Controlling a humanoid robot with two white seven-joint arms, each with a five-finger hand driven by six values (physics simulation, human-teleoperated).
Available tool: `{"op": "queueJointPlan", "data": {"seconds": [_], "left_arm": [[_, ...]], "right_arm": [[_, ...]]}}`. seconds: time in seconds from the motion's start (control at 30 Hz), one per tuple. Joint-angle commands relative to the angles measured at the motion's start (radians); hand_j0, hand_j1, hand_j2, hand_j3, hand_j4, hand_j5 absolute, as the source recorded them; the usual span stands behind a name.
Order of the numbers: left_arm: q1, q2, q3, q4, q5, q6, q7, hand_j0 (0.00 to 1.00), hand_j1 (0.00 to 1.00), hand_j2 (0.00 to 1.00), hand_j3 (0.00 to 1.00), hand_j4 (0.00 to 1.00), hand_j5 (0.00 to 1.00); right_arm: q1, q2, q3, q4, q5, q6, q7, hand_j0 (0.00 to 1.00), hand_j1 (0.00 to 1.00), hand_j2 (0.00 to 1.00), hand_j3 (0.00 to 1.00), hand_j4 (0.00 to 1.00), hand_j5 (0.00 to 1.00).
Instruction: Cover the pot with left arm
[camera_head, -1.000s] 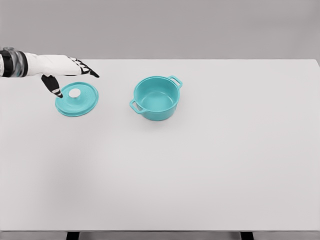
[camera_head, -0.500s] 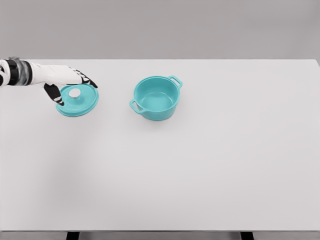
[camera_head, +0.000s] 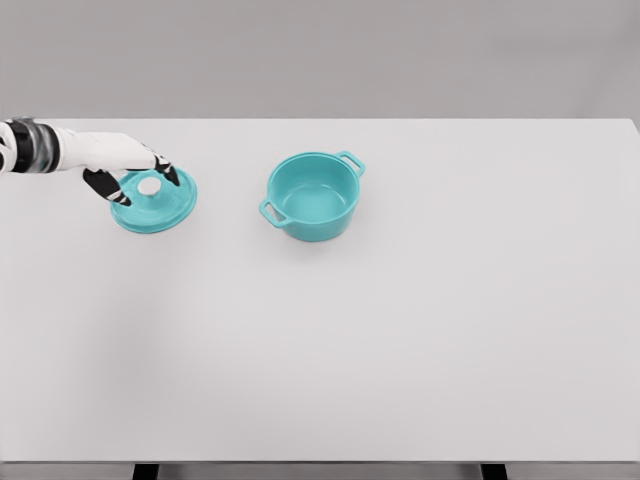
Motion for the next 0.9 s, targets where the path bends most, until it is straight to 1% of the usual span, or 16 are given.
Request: {"op": "queueJointPlan", "data": {"seconds": [0.0, 0.33, 0.87], "left_arm": [[0.0, -0.008, 0.002, 0.027, 0.004, 0.002, 0.003, 0.78, 0.78, 0.78, 0.78, 0.78, 0.78], [0.002, -0.04, 0.002, 0.027, 0.001, 0.056, 0.003, 0.78, 0.78, 0.78, 0.78, 0.78, 0.78], [0.009, -0.051, 0.001, 0.05, -0.003, 0.078, 0.003, 0.76, 0.76, 0.76, 0.76, 0.76, 0.76]], "right_arm": [[0.0, 0.0, 0.0, 0.0, 0.0, 0.0, 0.0, 1.0, 1.0, 1.0, 1.0, 1.0, 1.0], [0.0, 0.0, 0.0, 0.0, 0.0, 0.0, 0.0, 1.0, 1.0, 1.0, 1.0, 1.0, 1.0], [0.0, 0.0, 0.0, 0.0, 0.0, 0.0, 0.0, 1.0, 1.0, 1.0, 1.0, 1.0, 1.0]]}}
